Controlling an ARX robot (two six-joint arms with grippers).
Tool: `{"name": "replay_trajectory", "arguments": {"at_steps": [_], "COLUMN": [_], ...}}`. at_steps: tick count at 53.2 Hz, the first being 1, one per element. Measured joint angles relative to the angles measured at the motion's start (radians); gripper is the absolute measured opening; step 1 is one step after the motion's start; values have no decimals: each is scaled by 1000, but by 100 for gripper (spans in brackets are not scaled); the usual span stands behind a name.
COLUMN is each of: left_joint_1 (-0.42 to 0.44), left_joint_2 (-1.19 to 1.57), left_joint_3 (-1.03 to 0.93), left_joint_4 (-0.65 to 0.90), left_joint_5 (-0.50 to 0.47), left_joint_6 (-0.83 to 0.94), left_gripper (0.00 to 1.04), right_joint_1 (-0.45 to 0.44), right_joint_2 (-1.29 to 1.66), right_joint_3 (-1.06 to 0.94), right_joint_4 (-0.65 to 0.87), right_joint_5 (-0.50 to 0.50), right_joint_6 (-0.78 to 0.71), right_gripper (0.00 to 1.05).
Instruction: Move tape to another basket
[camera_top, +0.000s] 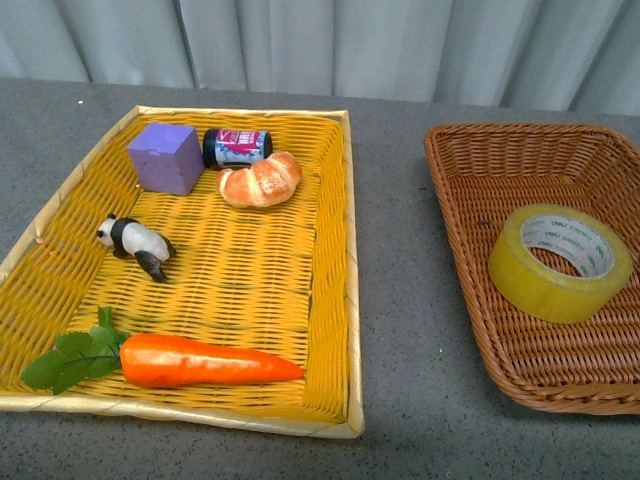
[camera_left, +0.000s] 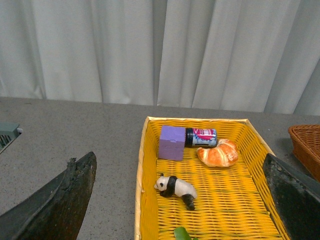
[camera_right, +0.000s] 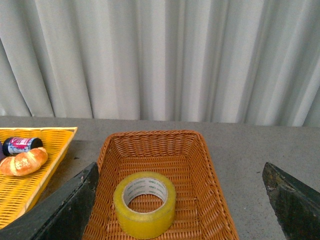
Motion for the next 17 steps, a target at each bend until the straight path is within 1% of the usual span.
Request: {"name": "replay_trajectory", "arguments": {"at_steps": [17], "left_joint_1": [0], "left_joint_2": [0], "left_joint_3": [0], "left_joint_4": [0], "left_joint_5": [0], "left_joint_6": [0], "left_gripper": [98], "right_joint_1": [0], "right_joint_2": [0], "right_joint_3": [0], "right_joint_4": [0], "right_joint_5": [0], "right_joint_6": [0], "right_gripper": [96]}}
